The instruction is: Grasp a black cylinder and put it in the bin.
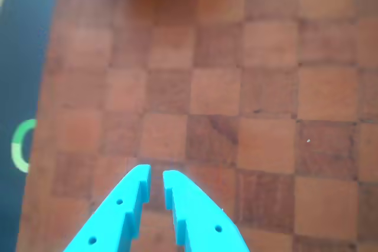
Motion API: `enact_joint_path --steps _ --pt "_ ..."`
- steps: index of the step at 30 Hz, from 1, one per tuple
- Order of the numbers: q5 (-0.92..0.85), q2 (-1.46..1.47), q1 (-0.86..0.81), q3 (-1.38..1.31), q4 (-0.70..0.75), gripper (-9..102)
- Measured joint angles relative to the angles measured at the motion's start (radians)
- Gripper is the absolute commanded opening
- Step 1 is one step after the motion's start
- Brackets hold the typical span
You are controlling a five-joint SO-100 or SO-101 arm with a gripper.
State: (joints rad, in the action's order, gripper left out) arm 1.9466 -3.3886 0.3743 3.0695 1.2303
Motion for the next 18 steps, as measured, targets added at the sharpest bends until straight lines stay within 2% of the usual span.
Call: enact_joint_path --steps 4,18 --pt "0.000 -0.002 0.000 0.041 -0.041 0" --pt "0.000 -0.002 -0.012 0.123 -0.044 1"
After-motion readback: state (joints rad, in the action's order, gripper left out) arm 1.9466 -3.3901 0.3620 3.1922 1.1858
